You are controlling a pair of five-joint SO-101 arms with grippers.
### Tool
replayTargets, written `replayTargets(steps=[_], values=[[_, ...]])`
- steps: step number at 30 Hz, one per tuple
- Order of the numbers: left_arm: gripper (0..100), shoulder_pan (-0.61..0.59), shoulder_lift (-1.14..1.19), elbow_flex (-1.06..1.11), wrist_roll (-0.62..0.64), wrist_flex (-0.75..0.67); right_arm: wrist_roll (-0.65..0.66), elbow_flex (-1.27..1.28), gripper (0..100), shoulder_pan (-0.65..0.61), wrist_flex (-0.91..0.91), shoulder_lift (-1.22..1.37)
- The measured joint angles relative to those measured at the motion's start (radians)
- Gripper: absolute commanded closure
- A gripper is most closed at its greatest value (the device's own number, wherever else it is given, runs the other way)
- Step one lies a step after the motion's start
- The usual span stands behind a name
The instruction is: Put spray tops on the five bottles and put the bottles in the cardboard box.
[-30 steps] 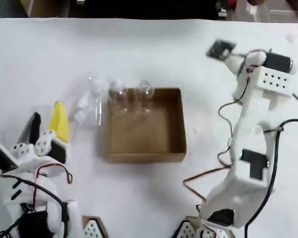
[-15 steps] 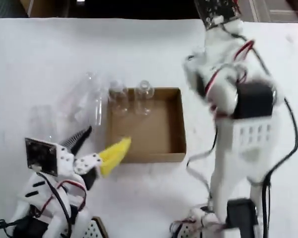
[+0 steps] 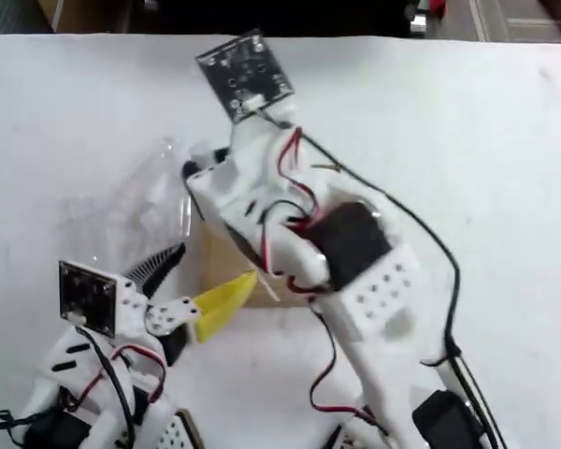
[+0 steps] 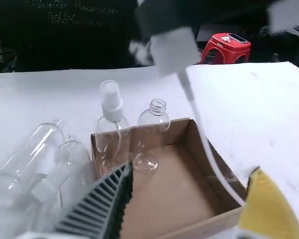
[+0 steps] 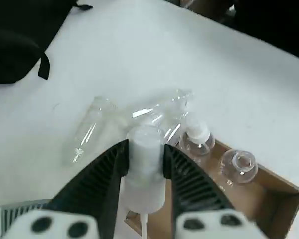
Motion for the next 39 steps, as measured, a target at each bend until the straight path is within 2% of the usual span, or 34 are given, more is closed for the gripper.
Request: replayTargets(steps=[6, 10, 15, 24, 29, 39], values=[[67, -0.025, 0.0, 0.002, 0.0, -0.009, -0.006, 0.118, 98.3, -0.028, -0.043, -0.009], [67, -0.107, 0.0, 0.072, 0.0, -0.107, -0.006, 0.126, 98.3, -0.066, -0.043, -0.086], [67, -0.127, 0.002, 0.123, 0.0, -0.181, -0.006, 0.126, 98.3, -0.086, -0.006, -0.16], [67, -0.135, 0.002, 0.123, 0.0, -0.186, -0.005, 0.126, 98.3, -0.071, 0.043, -0.203], [67, -0.175, 0.005, 0.123, 0.0, -0.186, 0.069, 0.126, 98.3, -0.068, 0.083, -0.203], [67, -0.184, 0.005, 0.123, 0.0, -0.186, 0.083, 0.126, 98.3, -0.068, 0.095, -0.204]])
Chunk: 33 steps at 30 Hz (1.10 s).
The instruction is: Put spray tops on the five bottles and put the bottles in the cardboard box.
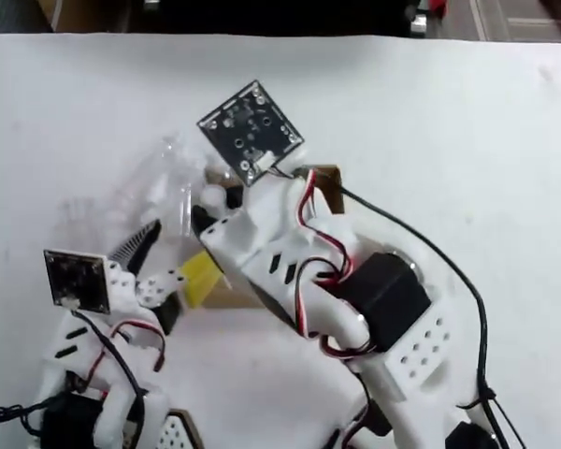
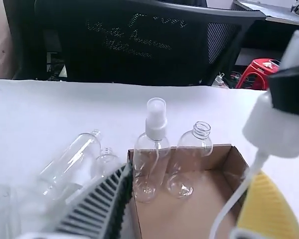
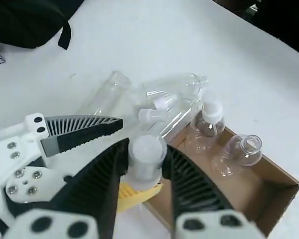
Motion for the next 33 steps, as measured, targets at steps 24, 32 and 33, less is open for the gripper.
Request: replayTargets(steps=[24, 32, 33], values=[[67, 0.0, -0.002, 0.0, -0.008, -0.002, 0.0, 0.0, 98.3, 0.002, 0.0, -0.068], [67, 0.0, -0.002, 0.0, -0.008, -0.002, 0.0, 0.0, 98.3, 0.005, 0.0, -0.087], [67, 0.0, -0.002, 0.0, -0.008, -0.002, 0.011, 0.0, 98.3, 0.005, 0.0, -0.087]])
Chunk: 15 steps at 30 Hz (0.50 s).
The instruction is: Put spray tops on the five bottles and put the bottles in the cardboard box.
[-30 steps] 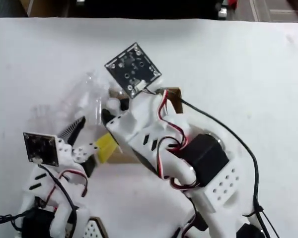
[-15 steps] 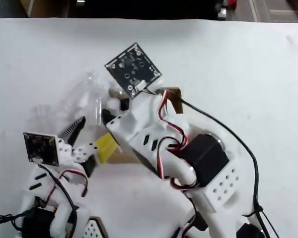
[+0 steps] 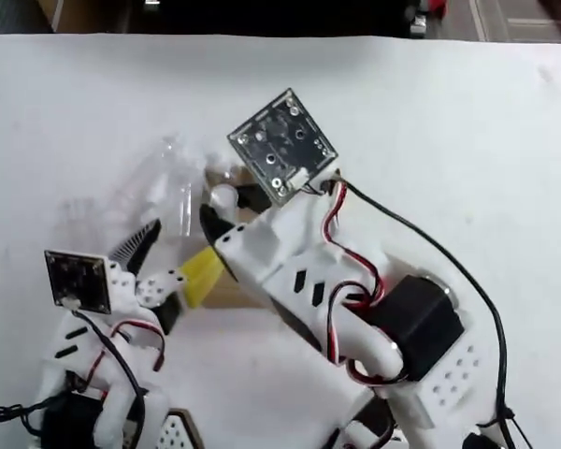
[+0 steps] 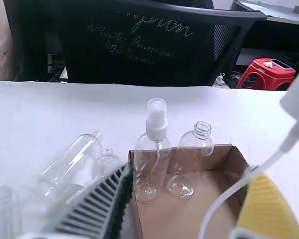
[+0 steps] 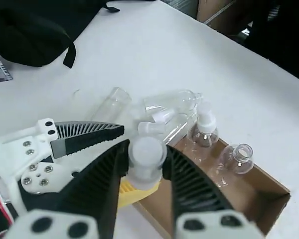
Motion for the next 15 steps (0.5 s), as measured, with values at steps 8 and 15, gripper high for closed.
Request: replayTargets(steps=[8, 15], values=[[67, -0.003, 0.0, 0.0, 0.0, 0.0, 0.071, 0.0, 98.3, 0.023, -0.034, 0.0], [67, -0.003, 0.0, 0.0, 0.0, 0.0, 0.072, -0.026, 98.3, 0.226, -0.255, 0.002]])
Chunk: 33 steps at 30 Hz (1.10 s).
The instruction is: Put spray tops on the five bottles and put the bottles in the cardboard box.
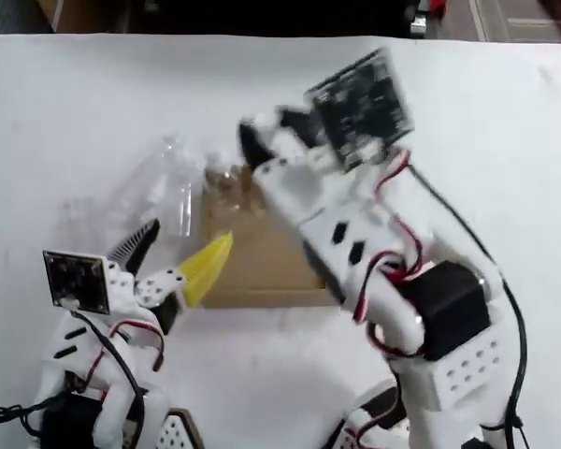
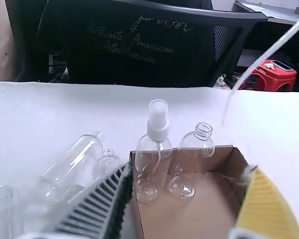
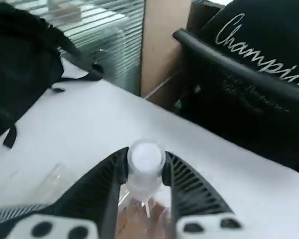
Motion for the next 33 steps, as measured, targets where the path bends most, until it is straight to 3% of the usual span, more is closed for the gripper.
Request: replayTargets(steps=[12, 21, 33], values=[[67, -0.037, 0.0, 0.0, 0.0, 0.0, 0.003, 0.242, 98.3, 0.133, -0.292, 0.0], [67, -0.089, 0.005, 0.081, 0.0, -0.115, -0.018, 0.348, 98.3, 0.149, -0.339, 0.0], [67, -0.086, 0.003, 0.081, 0.0, -0.121, -0.035, 0.404, 98.3, 0.15, -0.391, 0.0]])
